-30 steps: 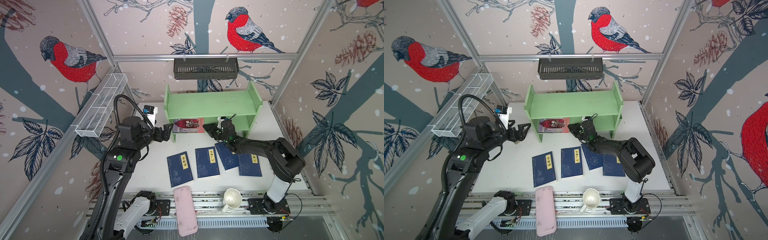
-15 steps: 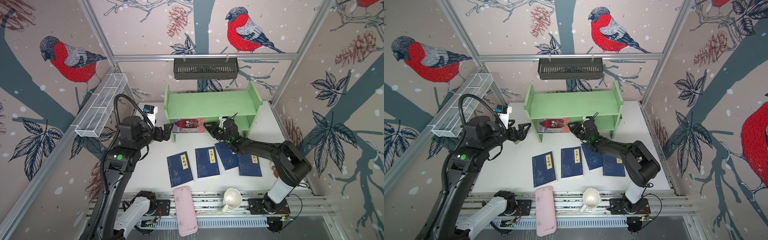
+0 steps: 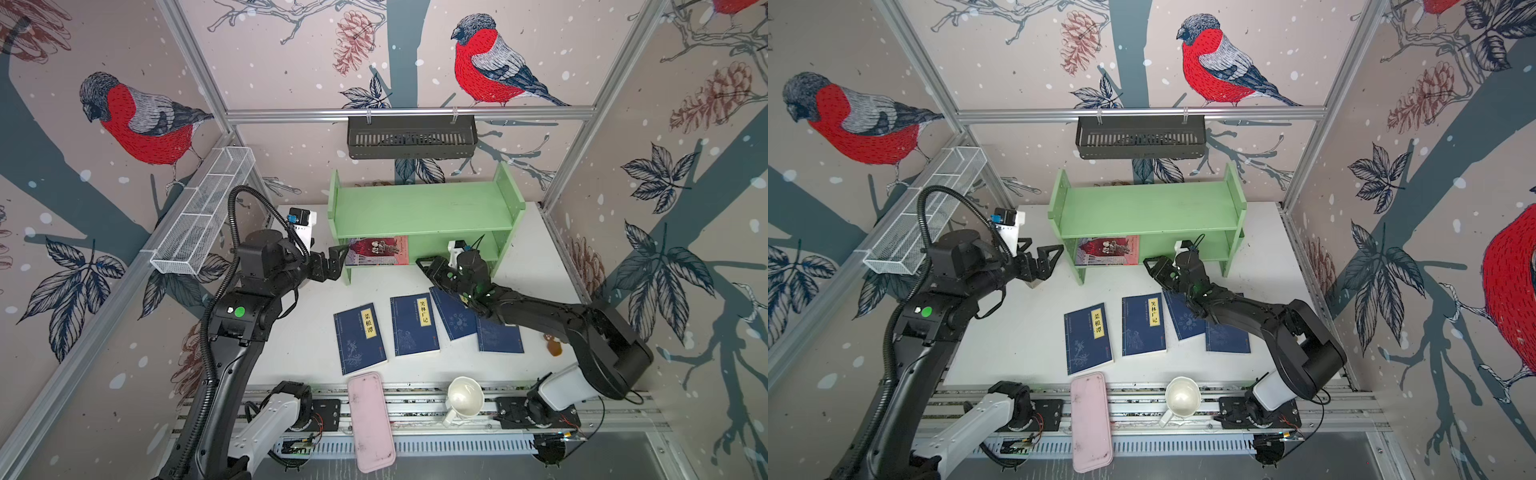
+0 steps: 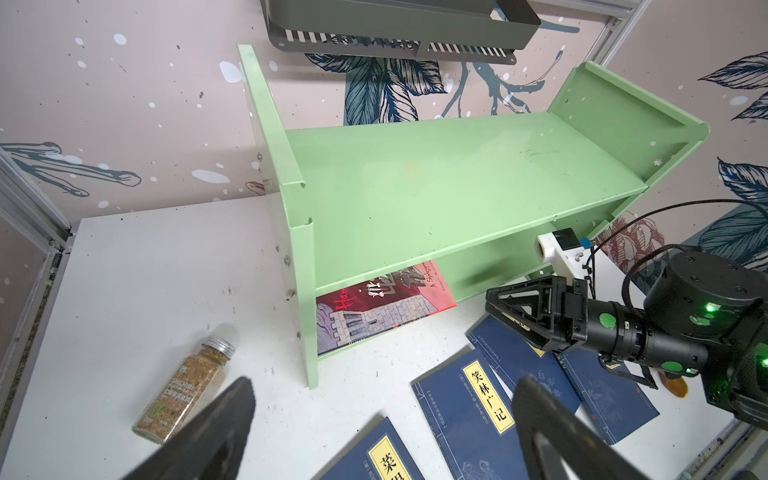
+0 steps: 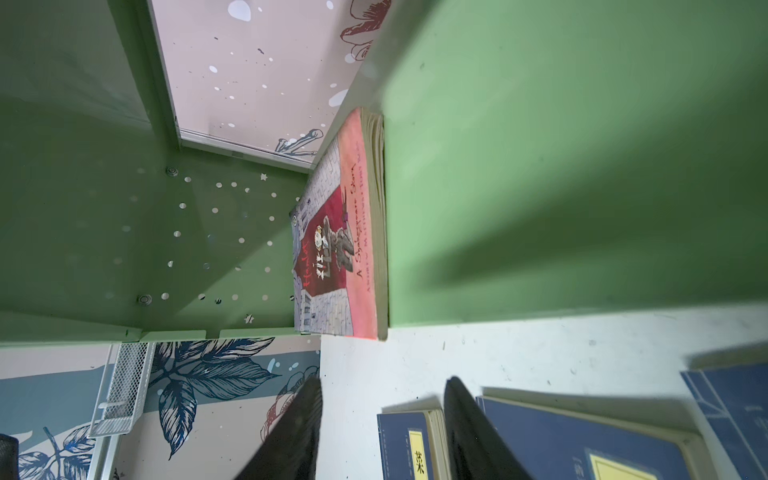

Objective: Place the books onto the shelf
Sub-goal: 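Release the paperback and withdraw the right gripper toward the blue books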

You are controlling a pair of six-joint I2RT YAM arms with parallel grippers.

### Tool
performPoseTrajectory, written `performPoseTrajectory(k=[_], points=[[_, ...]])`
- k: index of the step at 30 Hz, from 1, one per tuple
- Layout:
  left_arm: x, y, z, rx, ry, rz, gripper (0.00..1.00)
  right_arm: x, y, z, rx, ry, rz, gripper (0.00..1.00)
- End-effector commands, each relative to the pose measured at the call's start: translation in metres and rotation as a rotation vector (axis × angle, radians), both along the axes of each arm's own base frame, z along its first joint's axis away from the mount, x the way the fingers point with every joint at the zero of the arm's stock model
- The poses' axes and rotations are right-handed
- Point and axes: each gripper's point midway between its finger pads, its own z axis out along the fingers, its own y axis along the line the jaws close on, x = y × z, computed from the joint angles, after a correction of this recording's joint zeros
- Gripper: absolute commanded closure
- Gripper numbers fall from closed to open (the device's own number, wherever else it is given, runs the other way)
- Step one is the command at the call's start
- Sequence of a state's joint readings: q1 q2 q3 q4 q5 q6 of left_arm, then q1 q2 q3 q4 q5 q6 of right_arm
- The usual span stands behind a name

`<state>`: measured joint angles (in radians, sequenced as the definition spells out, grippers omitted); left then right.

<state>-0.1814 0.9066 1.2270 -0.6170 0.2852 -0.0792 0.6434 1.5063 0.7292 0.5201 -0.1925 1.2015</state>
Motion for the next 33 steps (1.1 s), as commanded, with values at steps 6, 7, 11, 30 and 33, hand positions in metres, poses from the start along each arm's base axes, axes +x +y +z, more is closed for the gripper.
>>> performPoseTrajectory(k=[6, 7, 11, 30, 33], points=[[-0.001, -0.003, -0.001, 0.017, -0.009, -0.031, 0.04, -0.034, -0.013, -0.008, -0.070, 0.018, 0.047, 0.50], [-0.002, -0.004, -0.001, 0.022, -0.011, -0.039, 0.04, -0.040, -0.016, -0.011, -0.084, 0.024, 0.052, 0.50], [-0.006, -0.011, -0.004, 0.034, -0.011, -0.094, 0.05, -0.061, -0.030, -0.020, -0.164, 0.041, 0.082, 0.50], [-0.052, -0.073, -0.045, -0.087, 0.149, -0.516, 0.05, -0.092, -0.142, -0.050, -0.438, 0.122, 0.018, 0.43], [-0.051, -0.079, -0.046, -0.073, 0.145, -0.533, 0.05, -0.084, -0.170, -0.047, -0.485, 0.126, -0.086, 0.41]])
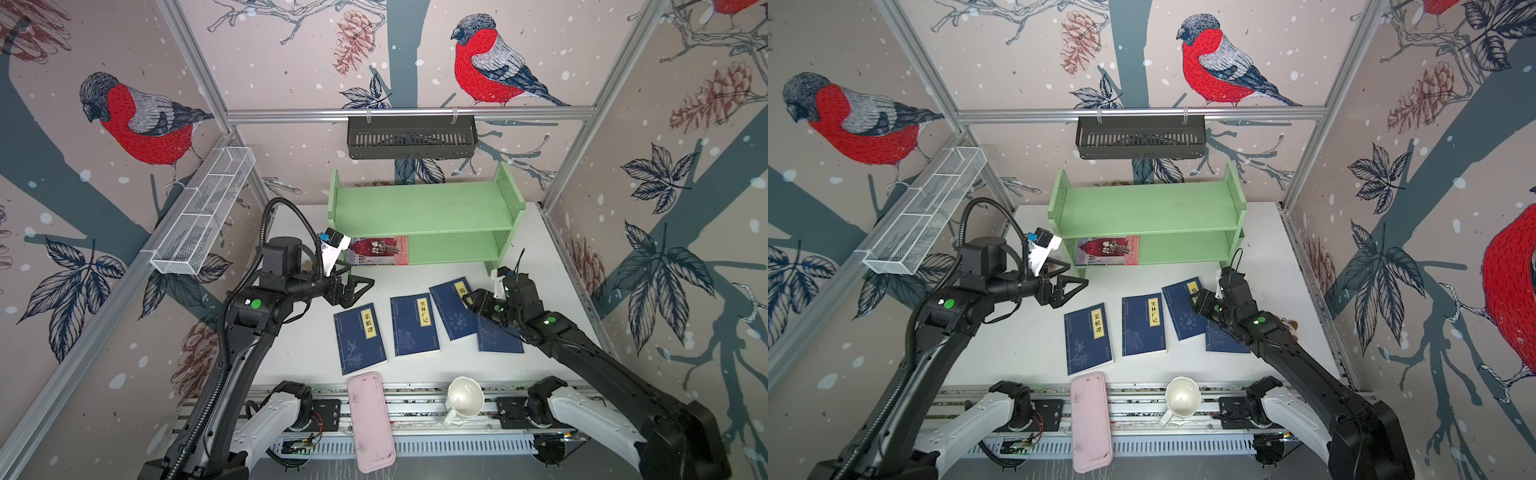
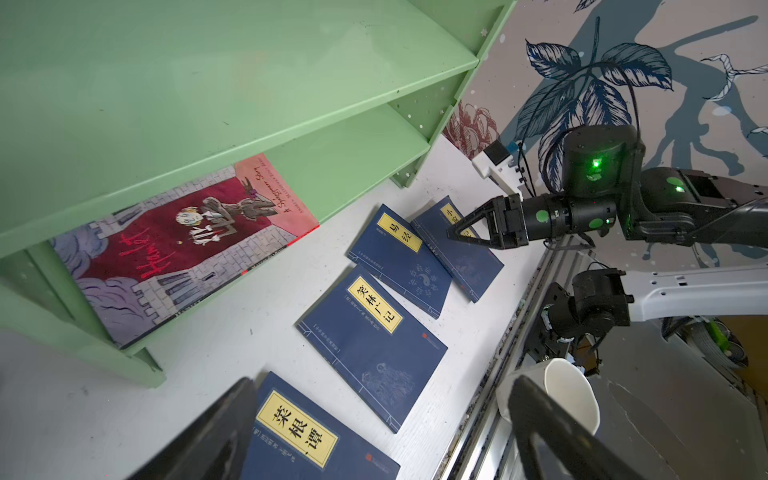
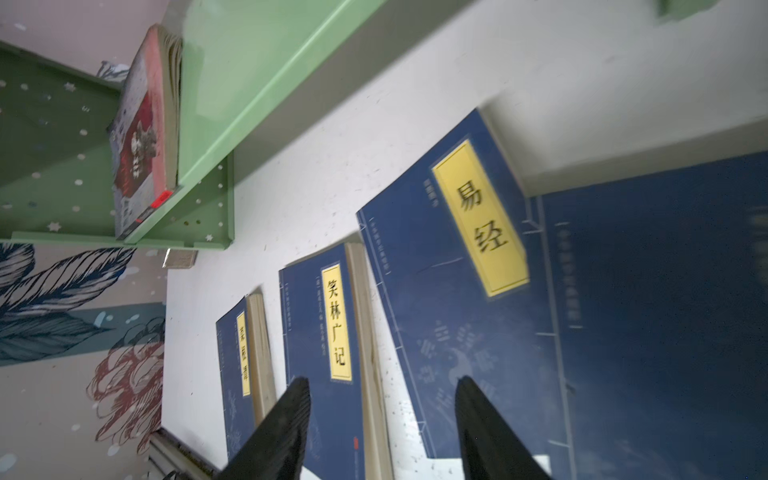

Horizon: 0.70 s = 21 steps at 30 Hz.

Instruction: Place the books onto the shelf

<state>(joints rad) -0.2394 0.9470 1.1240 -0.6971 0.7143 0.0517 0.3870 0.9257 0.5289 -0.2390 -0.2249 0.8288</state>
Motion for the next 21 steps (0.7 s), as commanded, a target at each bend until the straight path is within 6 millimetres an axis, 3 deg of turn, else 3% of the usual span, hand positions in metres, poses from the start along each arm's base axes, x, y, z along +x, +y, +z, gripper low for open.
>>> performPoseTrajectory(k=[1, 9, 15, 21], points=[[-0.001, -0.009, 0.005, -0.016, -0.031, -0.048, 0.05, 0.001, -0.035, -0.007, -0.107, 0.008, -0.100, 0.40], [-0.005, -0.023, -0.004, -0.051, -0.014, -0.092, 0.05, 0.004, -0.117, -0.018, -0.166, -0.003, -0.391, 0.27], [-0.007, -0.027, -0.011, -0.065, 0.007, -0.110, 0.06, 0.002, -0.132, -0.047, -0.142, 0.086, -0.403, 0.25], [-0.009, -0.029, -0.017, -0.070, 0.014, -0.117, 0.06, 0.000, -0.137, -0.061, -0.127, 0.128, -0.387, 0.24]])
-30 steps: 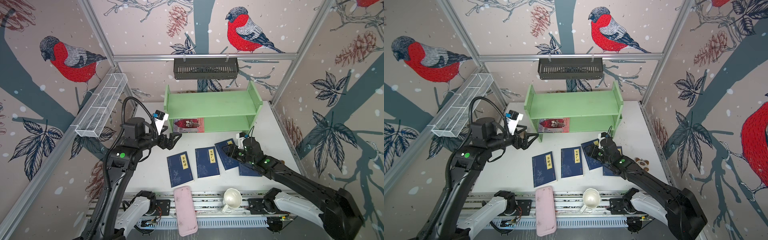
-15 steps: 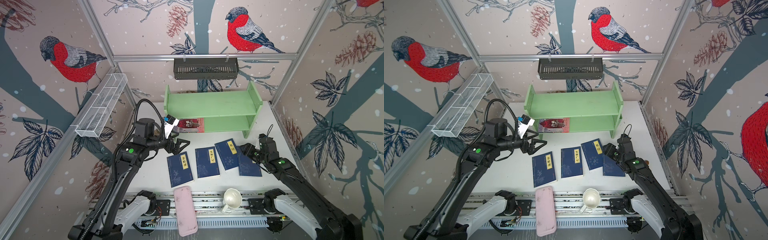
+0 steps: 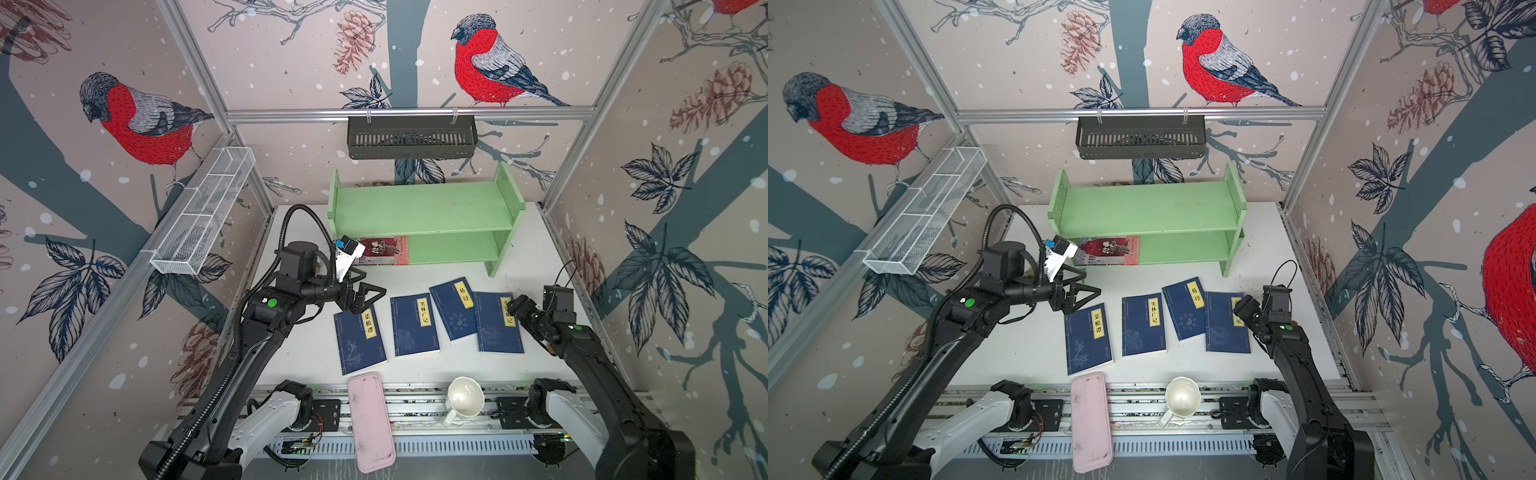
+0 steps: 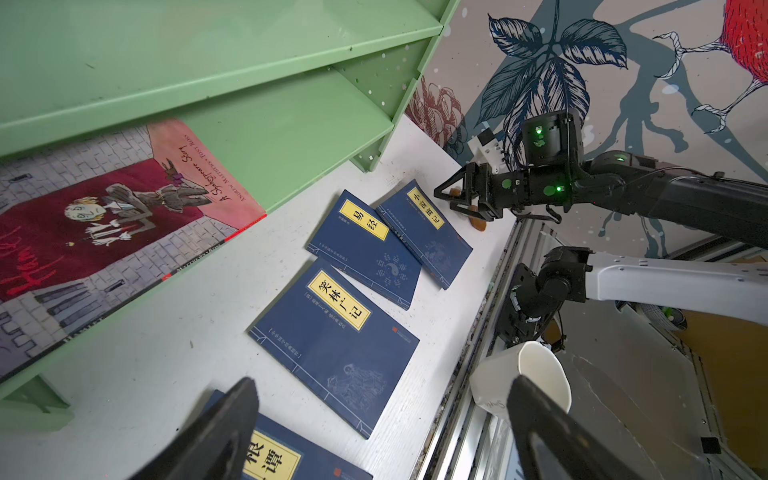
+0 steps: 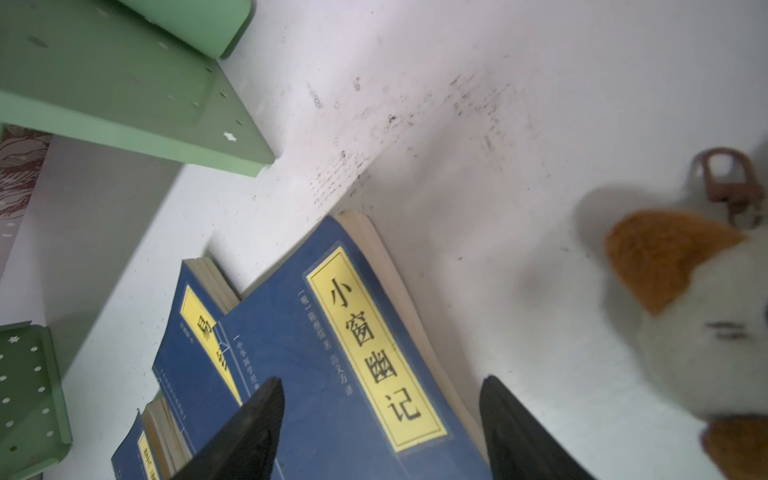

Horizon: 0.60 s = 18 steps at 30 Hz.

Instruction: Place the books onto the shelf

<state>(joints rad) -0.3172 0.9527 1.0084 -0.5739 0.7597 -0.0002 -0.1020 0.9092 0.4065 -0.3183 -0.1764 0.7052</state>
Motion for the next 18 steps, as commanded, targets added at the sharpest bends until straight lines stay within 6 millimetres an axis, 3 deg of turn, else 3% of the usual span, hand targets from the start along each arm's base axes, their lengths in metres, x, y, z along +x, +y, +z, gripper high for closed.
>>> performPoseTrajectory(k=[1, 9, 18], points=[[-0.001, -0.004, 0.008, -0.028, -0.037, -0.023, 0.06, 0.002, 0.007, -0.003, 0.027, -0.006, 0.063, 0.24], [-0.001, -0.005, -0.004, -0.031, -0.011, -0.026, 0.07, -0.005, 0.032, -0.018, 0.120, 0.076, 0.188, 0.27], [0.005, -0.006, -0.012, -0.028, -0.008, -0.012, 0.07, -0.010, 0.057, -0.018, 0.143, 0.079, 0.260, 0.30]])
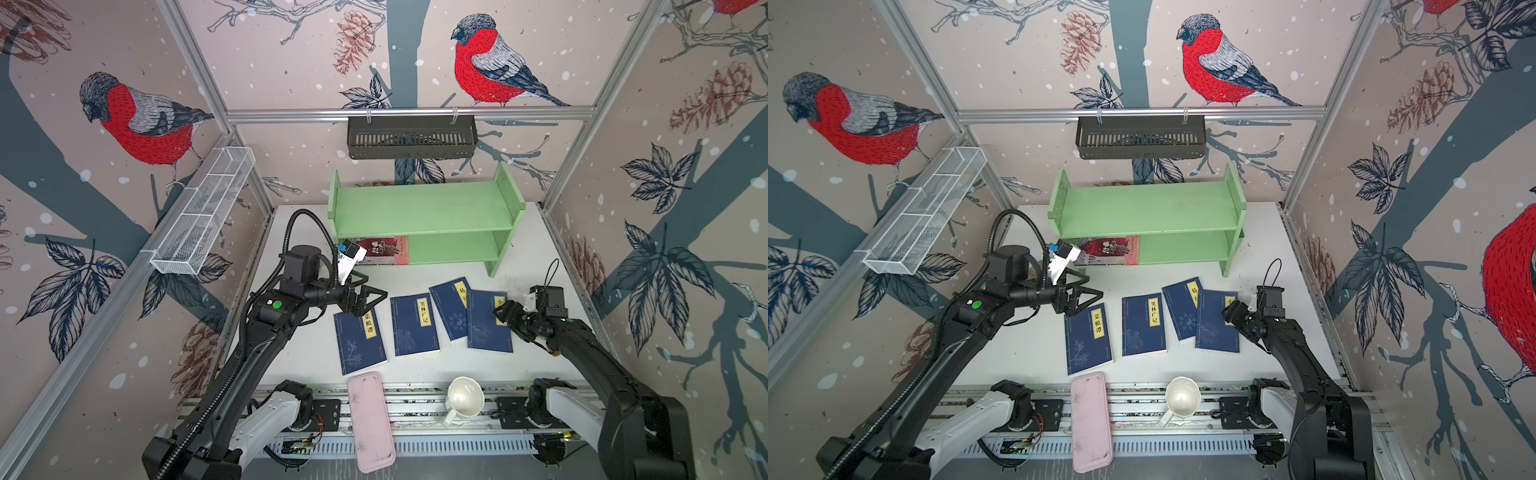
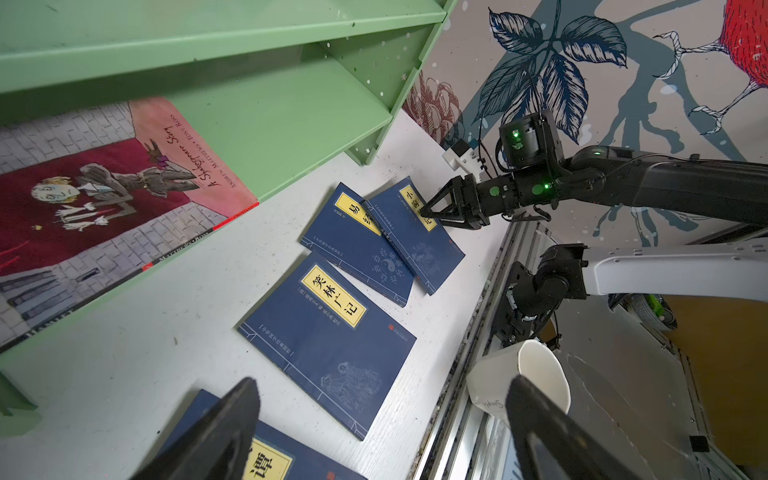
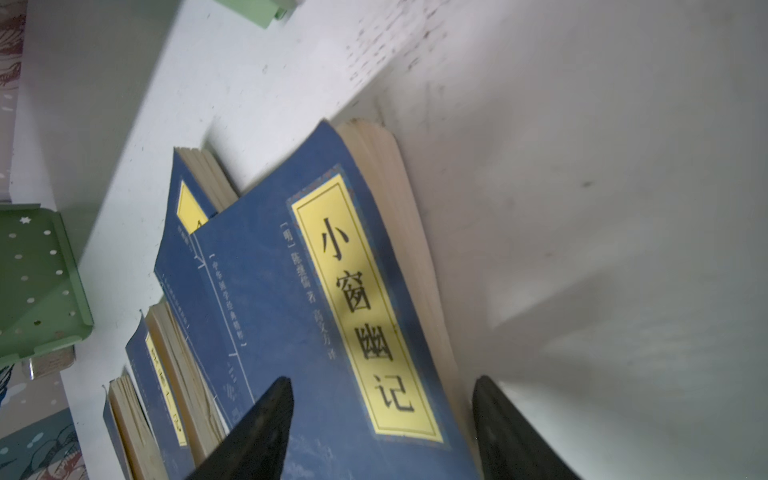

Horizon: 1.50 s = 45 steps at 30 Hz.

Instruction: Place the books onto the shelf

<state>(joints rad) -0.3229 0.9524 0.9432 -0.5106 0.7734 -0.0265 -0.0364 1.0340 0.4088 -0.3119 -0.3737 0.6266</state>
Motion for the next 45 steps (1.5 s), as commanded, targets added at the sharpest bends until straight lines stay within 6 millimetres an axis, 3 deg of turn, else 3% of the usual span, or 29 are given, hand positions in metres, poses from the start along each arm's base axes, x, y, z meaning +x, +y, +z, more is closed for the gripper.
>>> performPoseTrajectory(k=[1, 5, 11, 19, 26, 30, 33, 39, 40, 43, 45], points=[[0.004, -0.003, 0.002, -0.011, -0.034, -0.009, 0.07, -0.001, 0.007, -0.001, 0.015, 0.004, 0.021, 0.31], [0.002, -0.007, -0.007, -0.007, -0.029, -0.028, 0.07, -0.002, 0.008, -0.005, 0.019, -0.002, 0.018, 0.35], [-0.002, -0.013, -0.022, 0.002, -0.009, -0.047, 0.07, -0.003, 0.016, -0.003, 0.068, -0.030, 0.034, 0.52], [-0.002, -0.020, -0.035, -0.027, 0.026, -0.066, 0.08, -0.002, 0.017, -0.006, 0.073, -0.046, 0.048, 0.56], [-0.002, -0.030, -0.050, -0.009, 0.039, -0.085, 0.10, -0.007, 0.020, -0.009, 0.097, -0.044, 0.047, 0.86], [-0.004, -0.037, -0.057, -0.004, 0.051, -0.097, 0.10, -0.009, 0.019, -0.009, 0.091, -0.052, 0.046, 0.97], [-0.002, -0.040, -0.059, 0.009, 0.050, -0.094, 0.11, -0.007, 0.021, -0.002, 0.104, -0.073, 0.048, 0.99], [-0.001, -0.055, -0.063, 0.029, 0.049, -0.120, 0.11, -0.007, 0.020, 0.005, 0.105, -0.088, 0.037, 1.00], [-0.002, -0.058, -0.063, 0.030, 0.048, -0.128, 0.11, -0.010, 0.019, 0.002, 0.101, -0.074, 0.033, 0.95], [-0.004, -0.067, -0.065, 0.030, 0.052, -0.152, 0.12, -0.017, 0.015, -0.007, 0.080, -0.031, 0.022, 0.63], [-0.004, -0.073, -0.065, 0.024, 0.063, -0.164, 0.12, -0.020, 0.013, -0.010, 0.065, -0.013, 0.011, 0.59]])
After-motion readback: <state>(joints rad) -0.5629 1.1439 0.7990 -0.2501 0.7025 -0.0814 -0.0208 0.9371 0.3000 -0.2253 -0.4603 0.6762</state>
